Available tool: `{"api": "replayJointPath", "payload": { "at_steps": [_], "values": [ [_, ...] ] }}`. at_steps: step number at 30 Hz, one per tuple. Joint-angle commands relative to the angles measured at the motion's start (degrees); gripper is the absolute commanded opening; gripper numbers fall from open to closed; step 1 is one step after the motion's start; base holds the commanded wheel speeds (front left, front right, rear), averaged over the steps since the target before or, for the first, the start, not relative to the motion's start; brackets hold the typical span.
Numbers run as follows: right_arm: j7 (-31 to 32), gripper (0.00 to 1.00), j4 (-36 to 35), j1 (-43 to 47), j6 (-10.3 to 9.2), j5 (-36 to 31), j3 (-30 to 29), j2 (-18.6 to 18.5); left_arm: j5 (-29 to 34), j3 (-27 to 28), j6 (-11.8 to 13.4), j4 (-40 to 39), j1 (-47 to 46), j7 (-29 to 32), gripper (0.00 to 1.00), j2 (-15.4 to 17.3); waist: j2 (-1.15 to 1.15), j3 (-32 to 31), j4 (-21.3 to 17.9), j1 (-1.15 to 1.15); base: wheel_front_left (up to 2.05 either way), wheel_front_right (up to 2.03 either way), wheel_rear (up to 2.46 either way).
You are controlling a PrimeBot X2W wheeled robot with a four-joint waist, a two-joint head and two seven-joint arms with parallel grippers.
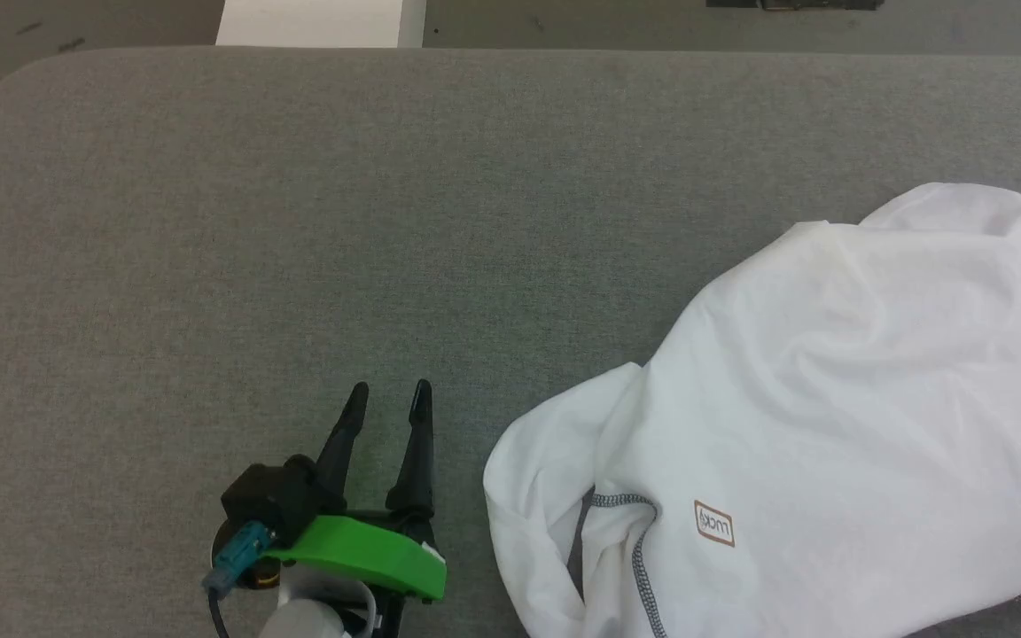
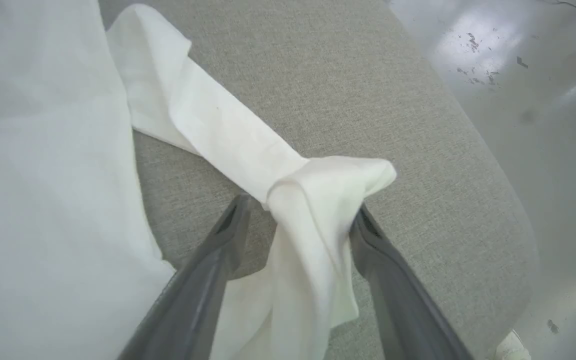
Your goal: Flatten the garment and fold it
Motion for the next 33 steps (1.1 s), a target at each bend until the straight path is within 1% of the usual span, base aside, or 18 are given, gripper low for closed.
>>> {"api": "replayJointPath", "payload": {
  "at_steps": [1, 7, 9, 11, 13, 16, 18, 21, 25, 28, 30, 33],
  "values": [
    [-0.9, 1.00, -2.2, -1.2, -0.09, 0.7, 0.6, -0.1, 0.3, 0.2, -0.3, -0.1, 0.1, -0.2, 1.00, -0.1, 0.00, -0.3, -0.3, 0.00, 0.00, 0.00, 0.00],
    [-2.5, 1.00, -16.2, -2.0, -0.09, 6.9, 5.4, -0.1, 0.9, 0.9, -0.4, -2.8, 1.0, -0.2, 1.00, -0.1, 0.00, -1.5, -0.7, 0.00, 0.00, 0.00, 0.00],
    [-5.0, 1.00, -19.5, -1.3, -0.09, 8.4, 8.6, -0.1, 0.7, 1.0, -0.6, -4.0, 1.2, -0.2, 1.00, -0.1, 0.00, -1.7, -0.6, 0.00, 0.00, 0.00, 0.00],
    [-8.6, 1.00, -20.5, -0.4, -0.09, 10.2, 11.5, -0.1, 0.9, 0.9, -0.9, -4.8, 1.5, -0.2, 1.00, -0.1, 0.00, -2.0, -0.5, 0.00, 0.00, 0.00, 0.00],
    [-12.9, 1.00, -19.9, 1.2, -0.09, 11.5, 15.1, -0.1, 1.3, 0.7, -1.1, -5.4, 1.9, -0.2, 1.00, -0.1, 0.00, -2.3, -0.3, 0.00, 0.00, 0.00, 0.00],
    [-18.2, 1.00, -17.3, 3.8, -0.09, 13.4, 19.9, -0.1, 4.2, -0.2, -1.2, -5.1, 2.9, -0.2, 1.00, 0.2, 0.00, -3.1, 0.0, 0.00, 0.00, 0.00, 0.00],
    [-21.5, 1.00, -14.4, 5.6, -0.09, 15.3, 22.1, -0.1, 5.7, -0.8, -1.1, -4.3, 3.7, -0.2, 1.00, 0.3, 0.00, -3.6, 0.1, 0.00, 0.00, 0.00, 0.00],
    [-24.8, 1.00, -10.1, 7.3, -0.09, 17.4, 25.2, -0.1, 7.0, -1.7, -0.7, -2.9, 4.5, -0.2, 1.00, 0.6, 0.00, -4.2, 0.1, 0.00, 0.00, 0.00, 0.00],
    [-26.9, 1.00, -8.3, 7.4, -0.09, 17.0, 26.8, -0.1, 8.5, -2.7, -0.4, -2.7, 3.6, 2.1, 1.00, 1.7, 0.00, -4.7, -0.2, 0.00, 0.00, 0.00, 0.00],
    [-27.6, 1.00, -8.2, 6.9, -0.09, 16.5, 26.3, -0.1, 9.3, -4.0, -1.1, -3.6, 1.9, 6.2, 1.00, 2.8, 0.00, -4.6, -0.3, 0.00, 0.00, 0.00, 0.00],
    [-27.6, 1.00, -8.3, 6.7, -0.09, 16.1, 25.9, -0.1, 9.1, -5.4, -2.3, -3.6, 0.2, 11.0, 1.00, 3.5, 0.00, -4.5, -0.3, 0.00, 0.00, 0.00, 0.00],
    [-27.5, 1.00, -8.4, 6.5, -0.09, 16.1, 25.6, -0.1, 8.3, -7.9, -4.4, -2.9, -3.5, 19.8, 1.00, 5.0, 0.00, -3.9, -0.2, 0.00, 0.00, 0.00, 0.00]
  ]
}}
